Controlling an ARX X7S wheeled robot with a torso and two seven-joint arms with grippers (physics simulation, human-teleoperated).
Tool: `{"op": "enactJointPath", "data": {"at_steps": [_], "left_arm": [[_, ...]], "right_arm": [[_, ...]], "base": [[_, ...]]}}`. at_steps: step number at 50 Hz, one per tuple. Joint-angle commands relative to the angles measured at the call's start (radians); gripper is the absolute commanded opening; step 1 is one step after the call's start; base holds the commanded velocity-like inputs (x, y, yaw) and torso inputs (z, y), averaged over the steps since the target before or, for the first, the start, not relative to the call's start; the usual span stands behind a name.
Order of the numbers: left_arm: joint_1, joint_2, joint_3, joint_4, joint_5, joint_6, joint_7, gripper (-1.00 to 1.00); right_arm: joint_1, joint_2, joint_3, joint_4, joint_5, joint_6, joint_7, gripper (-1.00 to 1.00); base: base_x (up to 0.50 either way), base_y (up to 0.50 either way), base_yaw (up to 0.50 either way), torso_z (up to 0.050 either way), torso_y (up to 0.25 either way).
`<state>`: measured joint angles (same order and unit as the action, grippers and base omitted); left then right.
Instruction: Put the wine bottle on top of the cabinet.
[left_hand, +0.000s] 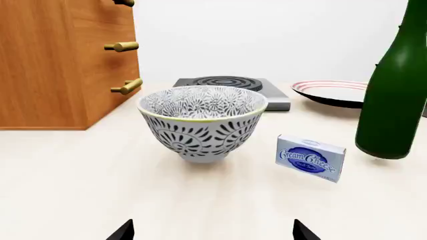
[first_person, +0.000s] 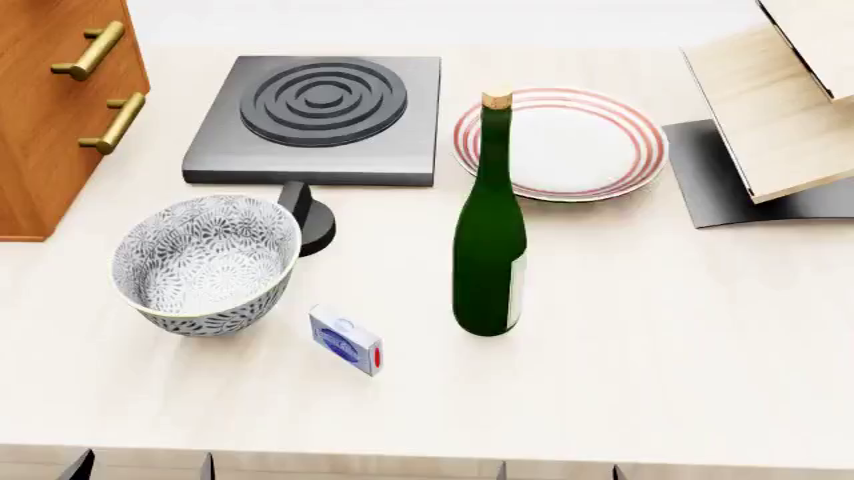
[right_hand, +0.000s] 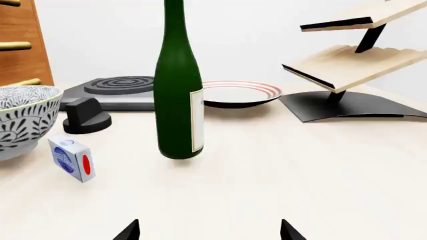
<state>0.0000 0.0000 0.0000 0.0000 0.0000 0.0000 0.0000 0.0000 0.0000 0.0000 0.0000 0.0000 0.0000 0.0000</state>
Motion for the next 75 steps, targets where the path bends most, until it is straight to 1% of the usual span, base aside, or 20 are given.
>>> {"op": "enactJointPath", "data": {"at_steps": [1,11,12,17,23,27,28,30,34,35,45,53,62,66,75], "left_arm": [[0.0,-0.012,0.013,0.0,-0.012,0.001,-0.013,1.0],[-0.005,-0.042,0.048,-0.008,-0.049,0.004,-0.054,1.0],[-0.007,-0.05,0.06,-0.003,-0.022,-0.04,-0.069,1.0],[-0.007,-0.054,0.064,-0.009,-0.054,-0.003,-0.067,1.0],[-0.005,-0.063,0.076,0.003,-0.068,-0.007,-0.073,1.0],[-0.004,-0.068,0.084,0.006,-0.074,0.005,-0.077,1.0],[-0.001,-0.074,0.09,0.006,-0.051,0.012,-0.09,1.0],[0.008,-0.077,0.093,0.026,-0.057,0.011,-0.091,1.0],[0.011,-0.086,0.107,0.049,-0.036,0.007,-0.105,1.0],[0.017,-0.09,0.113,0.075,-0.017,0.002,-0.116,1.0],[0.049,-0.106,0.109,0.268,-0.032,-0.076,-0.142,1.0],[0.047,-0.115,0.145,0.353,-0.023,-0.125,-0.148,1.0],[0.039,-0.133,0.175,0.56,-0.004,-0.235,-0.157,1.0],[0.028,-0.135,0.197,0.693,0.013,-0.313,-0.163,1.0],[0.001,-0.149,0.242,0.885,0.035,-0.423,-0.155,1.0]], "right_arm": [[0.002,0.042,-0.051,0.0,0.042,0.0,0.051,1.0],[0.002,0.059,-0.07,0.002,0.066,0.002,0.07,1.0],[0.003,0.061,-0.071,0.005,0.068,0.0,0.072,1.0],[0.005,0.068,-0.079,0.008,0.074,0.001,0.081,1.0],[0.005,0.074,-0.079,0.005,0.093,0.007,0.091,1.0],[0.0,0.08,-0.089,-0.008,0.088,0.007,0.101,1.0],[-0.003,0.083,-0.094,-0.012,0.075,0.001,0.109,1.0],[-0.013,0.089,-0.104,-0.031,0.044,-0.015,0.128,1.0],[-0.031,0.099,-0.118,-0.094,0.025,0.01,0.143,1.0],[-0.039,0.101,-0.119,-0.12,0.024,0.019,0.147,1.0],[-0.046,0.119,-0.137,-0.225,0.009,0.057,0.167,1.0],[-0.045,0.132,-0.151,-0.324,0.019,0.108,0.165,1.0],[-0.038,0.144,-0.164,-0.556,0.01,0.23,0.181,1.0],[-0.032,0.15,-0.169,-0.643,0.007,0.284,0.185,1.0],[0.0,0.158,-0.182,-0.852,0.014,0.427,0.187,1.0]], "base": [[0.0,0.0,0.0,0.0,0.0],[0.0,0.0,0.0,0.0,0.0],[0.0,0.0,0.0,0.0,0.0],[0.0,0.0,0.0,0.0,0.0],[0.0,0.0,0.0,0.0,0.0],[0.0,0.0,0.0,0.0,0.0],[0.0,0.0,0.0,0.0,0.0],[0.0,0.0,0.0,0.0,0.0],[0.0,0.0,0.0,0.0,0.0],[0.0,0.0,0.0,0.0,0.0],[0.0,0.0,0.0,0.0,0.0],[0.0,0.0,0.0,0.0,0.0],[0.0,0.0,0.0,0.0,0.0],[0.0,0.0,0.0,0.0,0.0],[0.0,0.0,0.0,0.0,0.0]]}}
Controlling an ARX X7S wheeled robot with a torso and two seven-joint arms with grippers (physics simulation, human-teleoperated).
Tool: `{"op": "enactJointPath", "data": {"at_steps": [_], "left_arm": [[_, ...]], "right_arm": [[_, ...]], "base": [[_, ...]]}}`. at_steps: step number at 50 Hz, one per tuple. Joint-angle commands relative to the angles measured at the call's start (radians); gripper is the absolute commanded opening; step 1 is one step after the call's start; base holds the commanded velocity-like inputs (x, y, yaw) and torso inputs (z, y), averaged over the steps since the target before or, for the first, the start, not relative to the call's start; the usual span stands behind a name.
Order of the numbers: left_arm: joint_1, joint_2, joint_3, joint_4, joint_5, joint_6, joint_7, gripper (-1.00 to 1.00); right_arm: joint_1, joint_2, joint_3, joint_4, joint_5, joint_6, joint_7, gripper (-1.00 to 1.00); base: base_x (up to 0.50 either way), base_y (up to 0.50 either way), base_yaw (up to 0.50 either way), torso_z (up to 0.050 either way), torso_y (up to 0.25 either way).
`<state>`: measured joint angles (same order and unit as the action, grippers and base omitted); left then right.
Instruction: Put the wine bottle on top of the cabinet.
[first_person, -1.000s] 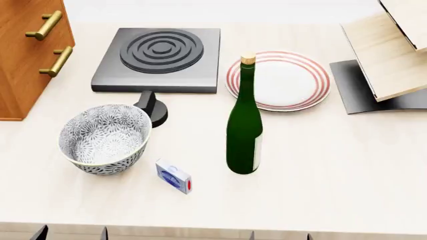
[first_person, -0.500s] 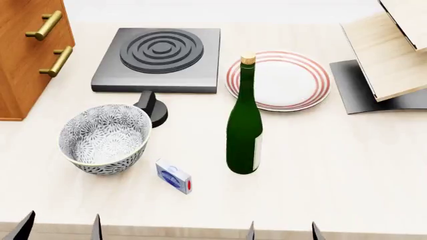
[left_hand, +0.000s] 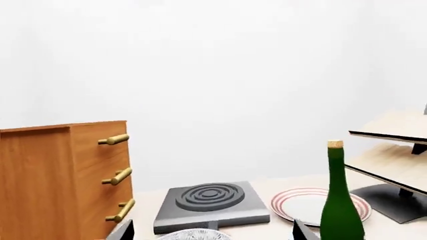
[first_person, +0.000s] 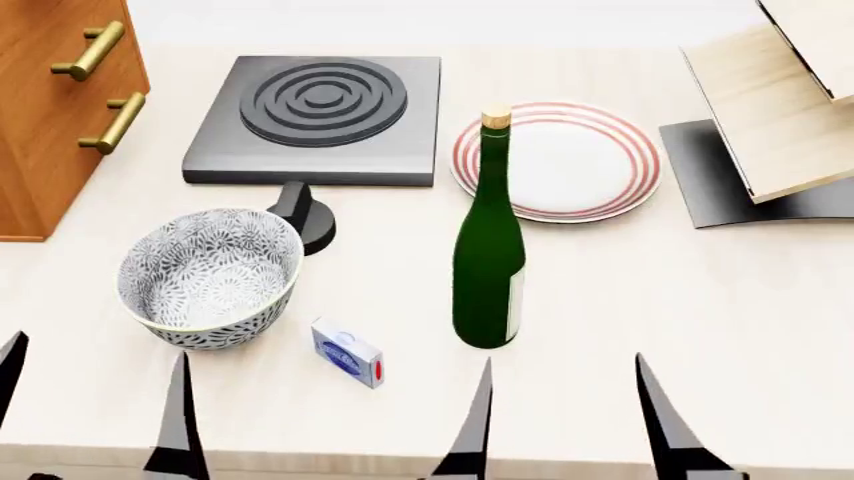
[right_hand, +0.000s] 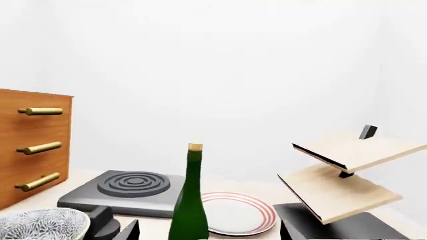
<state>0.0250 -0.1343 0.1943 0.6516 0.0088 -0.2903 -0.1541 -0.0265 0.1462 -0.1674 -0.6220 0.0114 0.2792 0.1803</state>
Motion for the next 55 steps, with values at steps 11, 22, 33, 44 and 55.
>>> {"op": "enactJointPath", "data": {"at_steps": [11,22,33,44,55], "left_arm": [[-0.061,-0.029,0.108,0.362,0.062,-0.224,0.004,1.0],[-0.057,-0.034,0.098,0.352,0.039,-0.215,-0.002,1.0],[-0.058,-0.039,0.098,0.354,0.027,-0.218,-0.008,1.0],[-0.064,-0.043,0.104,0.365,0.022,-0.234,-0.015,1.0],[-0.065,-0.048,0.103,0.359,0.012,-0.23,-0.023,1.0]], "right_arm": [[0.042,0.02,-0.017,-0.298,0.015,0.189,0.017,1.0],[0.045,0.03,-0.024,-0.298,0.011,0.193,0.033,1.0],[0.057,0.036,-0.03,-0.292,0.011,0.222,0.049,1.0],[0.049,0.054,-0.04,-0.291,0.03,0.181,0.05,1.0],[0.053,0.066,-0.044,-0.295,0.041,0.187,0.062,1.0]], "base": [[0.0,0.0,0.0,0.0,0.0],[0.0,0.0,0.0,0.0,0.0],[0.0,0.0,0.0,0.0,0.0],[0.21,0.0,0.0,0.0,0.0],[0.5,0.0,0.0,0.0,0.0]]}}
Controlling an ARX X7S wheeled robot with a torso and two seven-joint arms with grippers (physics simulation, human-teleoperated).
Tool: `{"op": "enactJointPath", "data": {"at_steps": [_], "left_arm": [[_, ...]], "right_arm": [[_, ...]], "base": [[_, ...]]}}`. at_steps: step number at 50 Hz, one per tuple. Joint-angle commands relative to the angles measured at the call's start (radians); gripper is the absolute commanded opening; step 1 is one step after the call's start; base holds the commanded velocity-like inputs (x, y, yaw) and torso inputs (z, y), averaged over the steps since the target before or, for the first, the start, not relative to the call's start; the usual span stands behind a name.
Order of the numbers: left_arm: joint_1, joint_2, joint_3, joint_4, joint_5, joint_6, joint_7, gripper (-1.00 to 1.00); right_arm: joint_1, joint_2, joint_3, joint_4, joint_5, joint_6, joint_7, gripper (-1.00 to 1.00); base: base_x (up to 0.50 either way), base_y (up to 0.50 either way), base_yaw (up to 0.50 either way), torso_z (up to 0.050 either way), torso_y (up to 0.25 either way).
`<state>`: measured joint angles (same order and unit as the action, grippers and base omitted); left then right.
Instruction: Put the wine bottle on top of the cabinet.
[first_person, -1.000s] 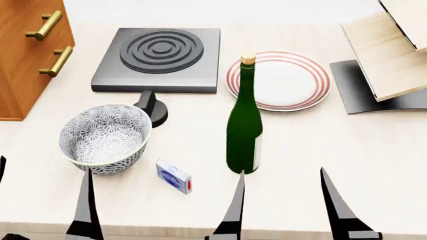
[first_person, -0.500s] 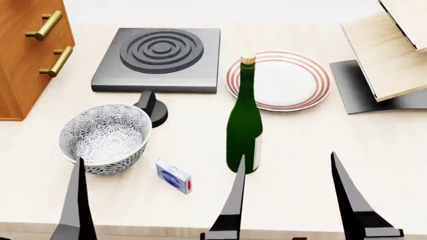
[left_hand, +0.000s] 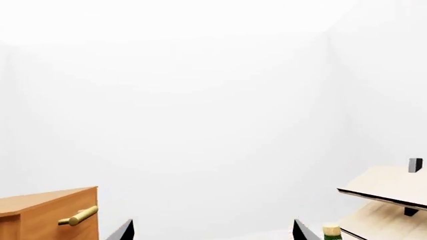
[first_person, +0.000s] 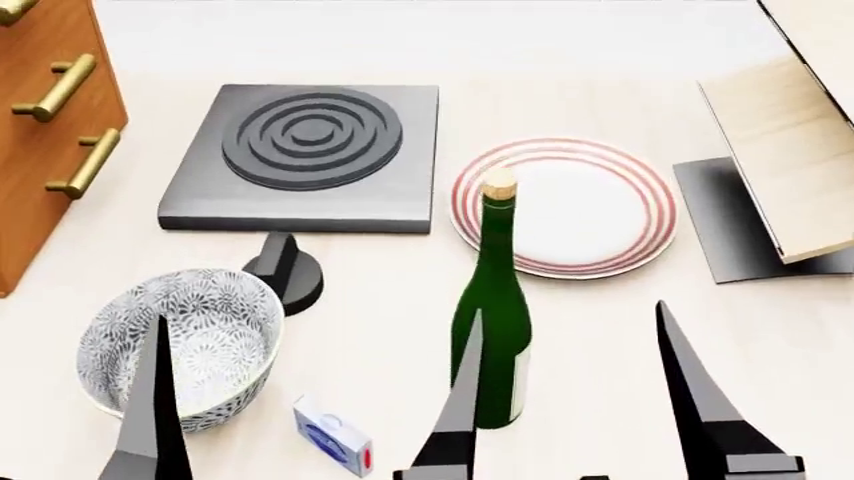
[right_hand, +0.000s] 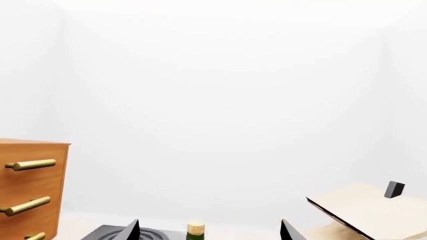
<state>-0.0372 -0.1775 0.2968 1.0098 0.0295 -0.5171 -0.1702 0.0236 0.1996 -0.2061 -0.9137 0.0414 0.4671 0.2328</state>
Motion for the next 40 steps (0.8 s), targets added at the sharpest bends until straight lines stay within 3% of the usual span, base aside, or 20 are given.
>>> {"op": "enactJointPath", "data": {"at_steps": [1,20,40], "left_arm": [[-0.003,-0.006,0.001,0.0,-0.009,-0.003,-0.008,1.0],[-0.002,-0.015,0.002,-0.006,-0.023,-0.002,-0.022,1.0],[-0.006,-0.023,0.002,-0.007,-0.039,-0.008,-0.036,1.0]], "right_arm": [[0.003,0.013,-0.006,-0.004,0.012,0.001,0.011,1.0],[0.01,0.02,-0.004,0.0,0.034,0.016,0.038,1.0],[0.004,0.041,-0.029,0.008,0.036,-0.019,0.048,1.0]], "base": [[0.5,0.0,0.0,0.0,0.0],[0.49,0.0,0.0,0.0,0.0],[0.0,0.02,0.0,0.0,0.001]]}}
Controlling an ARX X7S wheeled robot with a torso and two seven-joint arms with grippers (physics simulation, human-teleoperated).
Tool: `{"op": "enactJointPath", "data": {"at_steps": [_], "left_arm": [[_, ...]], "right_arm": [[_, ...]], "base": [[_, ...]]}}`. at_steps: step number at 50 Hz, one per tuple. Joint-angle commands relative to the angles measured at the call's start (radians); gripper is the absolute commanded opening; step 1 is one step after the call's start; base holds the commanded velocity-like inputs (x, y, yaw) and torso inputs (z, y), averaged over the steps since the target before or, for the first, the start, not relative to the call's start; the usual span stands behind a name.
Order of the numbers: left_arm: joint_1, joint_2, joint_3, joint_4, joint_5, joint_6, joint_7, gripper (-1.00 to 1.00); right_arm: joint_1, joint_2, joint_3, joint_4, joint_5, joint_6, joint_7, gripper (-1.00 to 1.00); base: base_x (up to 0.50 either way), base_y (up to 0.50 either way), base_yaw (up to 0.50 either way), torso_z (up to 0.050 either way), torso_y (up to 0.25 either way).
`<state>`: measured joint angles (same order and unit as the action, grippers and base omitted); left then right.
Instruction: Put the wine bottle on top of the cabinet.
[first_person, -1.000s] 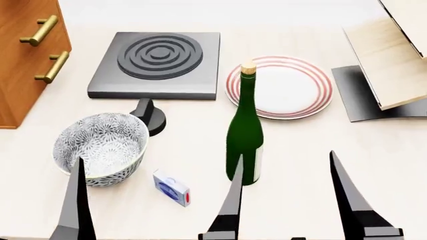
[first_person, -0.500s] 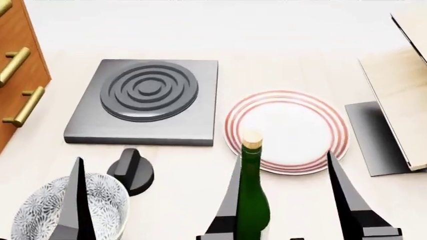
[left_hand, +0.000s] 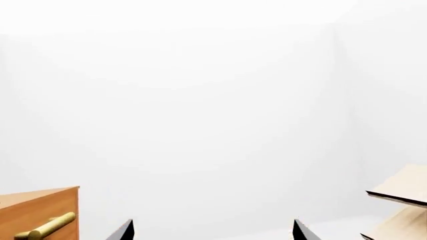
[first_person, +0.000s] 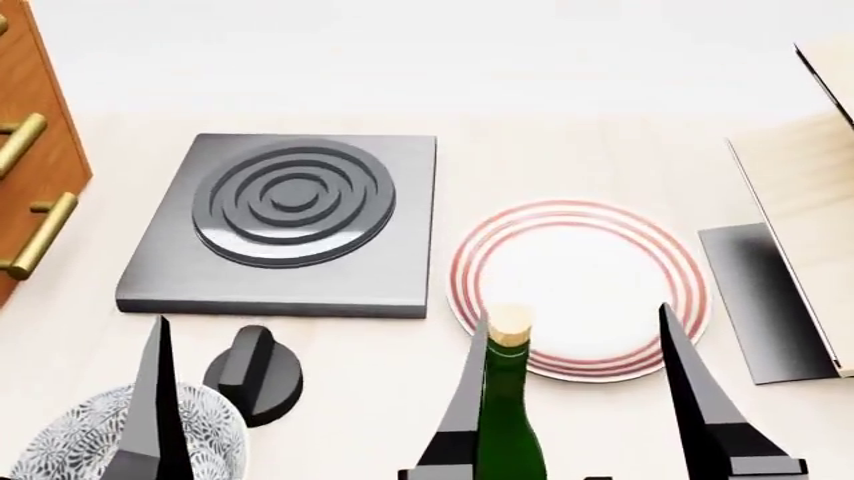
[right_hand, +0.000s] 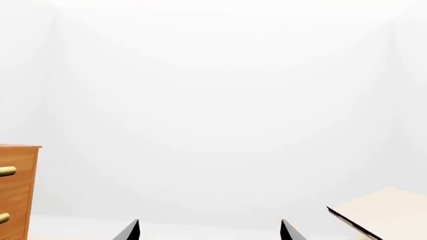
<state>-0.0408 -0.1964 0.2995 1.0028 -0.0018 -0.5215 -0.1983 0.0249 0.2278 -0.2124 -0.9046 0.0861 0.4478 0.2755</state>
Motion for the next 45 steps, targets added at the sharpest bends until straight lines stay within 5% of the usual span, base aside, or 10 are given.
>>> {"op": "enactJointPath", "data": {"at_steps": [1,21,45], "left_arm": [[-0.003,-0.005,0.0,0.0,-0.008,-0.004,-0.008,1.0],[-0.005,-0.016,0.004,-0.004,-0.019,-0.001,-0.021,1.0],[-0.011,-0.027,0.006,0.004,-0.031,-0.014,-0.039,1.0]], "right_arm": [[0.004,0.013,-0.023,-0.002,-0.009,0.0,0.006,1.0],[0.008,0.031,-0.04,0.002,-0.017,0.003,0.015,1.0],[0.016,0.048,-0.048,-0.004,-0.024,0.021,0.033,1.0]], "base": [[0.0,0.47,0.0,0.0,0.0],[0.0,0.5,0.0,0.0,0.0],[0.0,0.01,0.0,0.0,0.0]]}}
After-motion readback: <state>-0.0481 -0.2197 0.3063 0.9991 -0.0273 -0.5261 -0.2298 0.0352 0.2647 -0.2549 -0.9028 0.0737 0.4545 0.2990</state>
